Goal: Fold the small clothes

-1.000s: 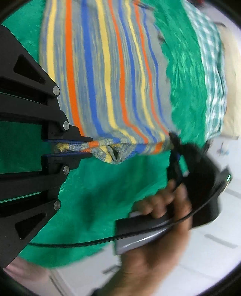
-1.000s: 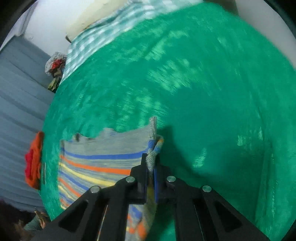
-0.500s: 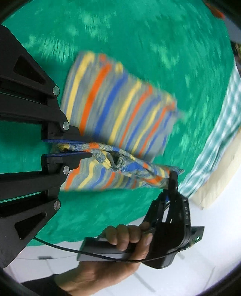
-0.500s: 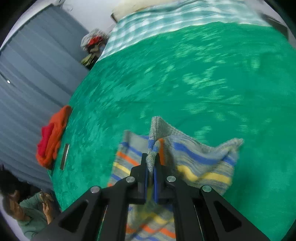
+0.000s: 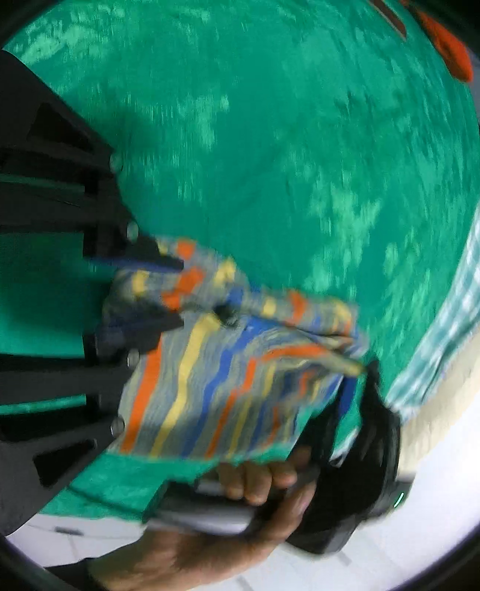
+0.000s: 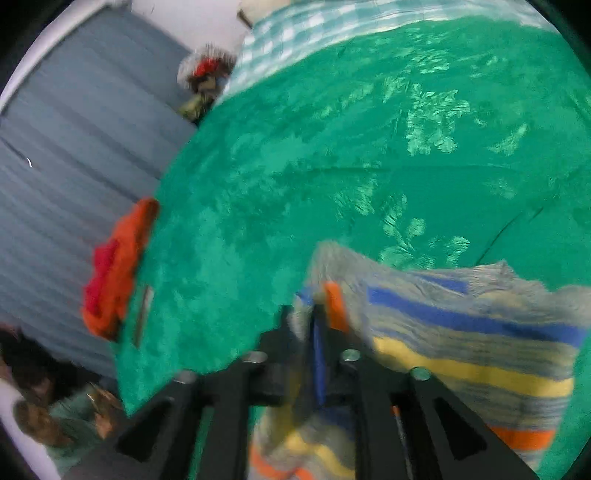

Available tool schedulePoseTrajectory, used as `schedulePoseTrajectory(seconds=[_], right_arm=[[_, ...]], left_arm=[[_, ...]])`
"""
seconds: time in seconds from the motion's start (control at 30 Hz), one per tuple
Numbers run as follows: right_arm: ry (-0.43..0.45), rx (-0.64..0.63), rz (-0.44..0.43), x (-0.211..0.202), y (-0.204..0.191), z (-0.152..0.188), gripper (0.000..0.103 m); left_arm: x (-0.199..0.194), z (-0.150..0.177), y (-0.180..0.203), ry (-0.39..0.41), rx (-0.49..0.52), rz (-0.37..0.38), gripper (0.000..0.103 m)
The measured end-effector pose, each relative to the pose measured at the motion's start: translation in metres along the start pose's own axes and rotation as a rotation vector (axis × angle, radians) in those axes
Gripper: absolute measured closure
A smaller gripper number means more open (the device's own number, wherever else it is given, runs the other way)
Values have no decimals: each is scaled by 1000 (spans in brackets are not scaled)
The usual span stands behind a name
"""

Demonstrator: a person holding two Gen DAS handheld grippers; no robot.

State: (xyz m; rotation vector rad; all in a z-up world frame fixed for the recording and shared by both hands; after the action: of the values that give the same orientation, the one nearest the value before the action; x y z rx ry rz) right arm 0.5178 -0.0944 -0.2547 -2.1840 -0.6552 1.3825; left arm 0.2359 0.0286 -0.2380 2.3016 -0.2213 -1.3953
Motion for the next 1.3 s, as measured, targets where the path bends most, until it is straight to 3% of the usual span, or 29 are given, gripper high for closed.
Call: schedulePoseTrajectory(seconds=[0.03,0.13,0.27,0.43,0.5,0.57,0.63,0.7,0.8,0.83,0.93,1.1,1.2,1.3], right_arm=[[21,17,-32,-5,-1,0,54],[68,-23,-25,-28,-3,2,53],[105,-115,109,-75,14,20,53],[125,-183,293,-133,54,79,53],[127,-181,357,-149,68,107,53],[131,-210,393,-157,65,130,53],[143,-264,383,-160,51,146,53],[174,-355,333,-158,20,160,56],[124,-398,175,-135,-5,177,69],[84,-380,173,-122,0,181,75],[-27,-270,233,-89,39,197,86],[-14,-256,204,-108,39,191,87],[51,-283,211,-135,36,166,85],[87,-292,229,-148,40,134,85]], left_arm=[[-5,-1,-5,3,-21,-1,68],[-25,-4,-29,30,-79,-17,65],[-47,-14,-35,78,-65,-13,65],[-40,-34,4,69,61,29,65],[-20,-43,21,57,117,17,59],[-1,-49,31,41,167,-23,59],[24,-55,31,19,206,-69,61],[41,-57,26,-10,234,-107,91],[53,-62,13,-11,254,-169,101],[54,-64,8,-14,257,-205,101],[59,-69,-9,-35,217,-205,102],[34,-75,-6,-26,289,-212,97],[10,-92,5,34,275,-153,85],[7,-103,37,31,317,-30,85]])
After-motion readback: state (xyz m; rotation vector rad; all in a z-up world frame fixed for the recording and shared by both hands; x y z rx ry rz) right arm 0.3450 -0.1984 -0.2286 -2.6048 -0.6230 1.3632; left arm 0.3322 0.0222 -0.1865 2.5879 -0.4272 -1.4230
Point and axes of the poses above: each gripper's, at about its wrist camera, not at the fingertips, and x roughly the way its jaws point, y to its right, z to its underside, the point moved 6 cm from there along x, roughly the way its jaws point, and after that the axes turned 1 degree about -z, right-handed, at the moved point
